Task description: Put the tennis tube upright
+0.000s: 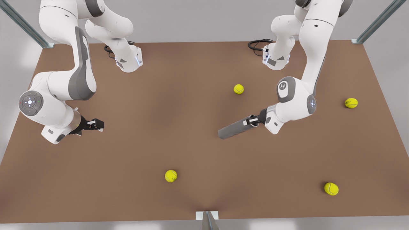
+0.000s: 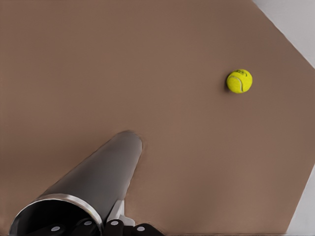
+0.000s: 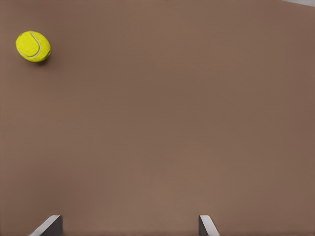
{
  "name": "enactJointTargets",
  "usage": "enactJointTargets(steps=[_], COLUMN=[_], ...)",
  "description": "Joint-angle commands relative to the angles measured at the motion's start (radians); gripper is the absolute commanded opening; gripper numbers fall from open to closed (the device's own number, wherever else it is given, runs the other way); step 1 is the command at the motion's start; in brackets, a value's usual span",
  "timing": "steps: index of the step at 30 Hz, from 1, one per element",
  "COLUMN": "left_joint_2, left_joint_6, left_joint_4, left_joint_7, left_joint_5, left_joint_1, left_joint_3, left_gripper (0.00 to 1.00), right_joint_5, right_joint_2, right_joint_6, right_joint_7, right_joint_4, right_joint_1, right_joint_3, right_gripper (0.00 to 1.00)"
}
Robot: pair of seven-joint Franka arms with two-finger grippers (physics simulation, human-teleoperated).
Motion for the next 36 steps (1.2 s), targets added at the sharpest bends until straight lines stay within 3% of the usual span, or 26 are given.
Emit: enactJointTargets(steps=[1,17,35,36], left_joint_2=[0.0,-0.005,0.043,0.044], left_joint_6=[-0.002,-0.141,-0.146,-0.154], left_joint_4=[0.0,0.104,0.132,0.138], left_joint_7=[-0.007,-0.217,-0.211,-0.209], left_joint_5=[0.089,0.671,0.723,0.723], left_joint_1=[0.001,-0.021,-0.018,-0.018], left_joint_3=[-0.001,-0.014,-0.011,-0.011], left_gripper=[0.21,0.21,0.21,0.28], right_joint_5=[0.0,0.0,-0.002,-0.002], right_joint_2=[0.0,0.006,0.006,0.006], right_joint_6=[0.0,0.002,0.0,0.0], right_joint_7=[0.0,0.0,-0.002,0.0], right_joint_4=[-0.001,-0.002,0.001,0.001], right_joint_1=[0.0,0.0,0.002,0.002], right_joint_3=[0.0,0.0,0.0,0.0], right_gripper=[1.0,1.0,1.0,1.0])
